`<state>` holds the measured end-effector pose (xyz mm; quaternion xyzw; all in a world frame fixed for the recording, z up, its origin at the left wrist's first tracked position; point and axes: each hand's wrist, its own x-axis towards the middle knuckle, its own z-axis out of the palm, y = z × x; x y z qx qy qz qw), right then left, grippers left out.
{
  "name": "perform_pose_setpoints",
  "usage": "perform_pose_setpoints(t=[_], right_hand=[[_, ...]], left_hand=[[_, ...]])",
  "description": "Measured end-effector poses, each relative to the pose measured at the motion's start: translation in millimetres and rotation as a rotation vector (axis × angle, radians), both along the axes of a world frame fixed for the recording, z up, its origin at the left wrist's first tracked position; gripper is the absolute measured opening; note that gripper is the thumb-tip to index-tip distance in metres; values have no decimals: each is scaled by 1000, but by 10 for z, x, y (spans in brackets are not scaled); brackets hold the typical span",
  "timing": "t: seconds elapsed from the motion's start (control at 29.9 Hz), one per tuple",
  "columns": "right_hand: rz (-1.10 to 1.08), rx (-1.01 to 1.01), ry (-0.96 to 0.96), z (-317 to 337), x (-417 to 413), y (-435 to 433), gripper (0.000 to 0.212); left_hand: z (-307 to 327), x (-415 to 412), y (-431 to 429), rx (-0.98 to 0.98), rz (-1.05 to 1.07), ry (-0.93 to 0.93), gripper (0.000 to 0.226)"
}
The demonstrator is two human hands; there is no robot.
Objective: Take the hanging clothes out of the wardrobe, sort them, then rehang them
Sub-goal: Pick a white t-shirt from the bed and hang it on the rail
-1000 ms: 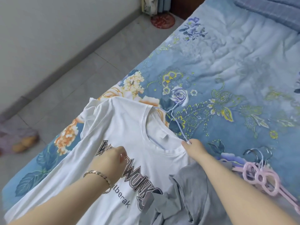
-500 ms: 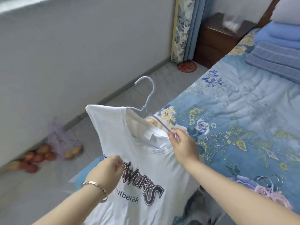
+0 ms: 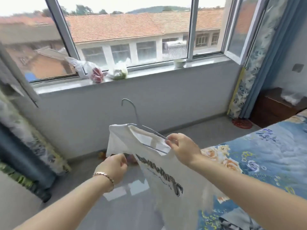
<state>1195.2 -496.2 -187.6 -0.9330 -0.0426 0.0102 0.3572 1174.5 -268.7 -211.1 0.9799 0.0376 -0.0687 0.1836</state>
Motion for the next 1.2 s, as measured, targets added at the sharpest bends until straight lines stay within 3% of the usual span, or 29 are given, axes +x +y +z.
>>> perform_pose_setpoints(t=[0.13,0.23,0.33,0.5,0.7,0.9,1.2], right_hand=[[234,67,41,578,-501,777,16],[410,107,68,1029,-915,1357,24],[559,135,50,1429,-1386,1844,15],[832,-29,-65,1786,-2257,2425,22],[1168,-78,-183,1954,-3450,2802,24],[1484,-15,-149,2067,-4839,3059,23],[1763,-105,-43,2489,-7041,3320,17]], left_hand=[[409,-886,775,3,151,-44,17],[686,-1558,1264,25,288,-76,13],[916,-2251,1620,60,457,-102,18],[1168,-3534,1867,92,750,-180,22],[1307,-5244,1618,114,1067,-160,16],[1574,-6786,1212,211,1376,-110,26],[2064,-9029,513,293,1742,-69,18]])
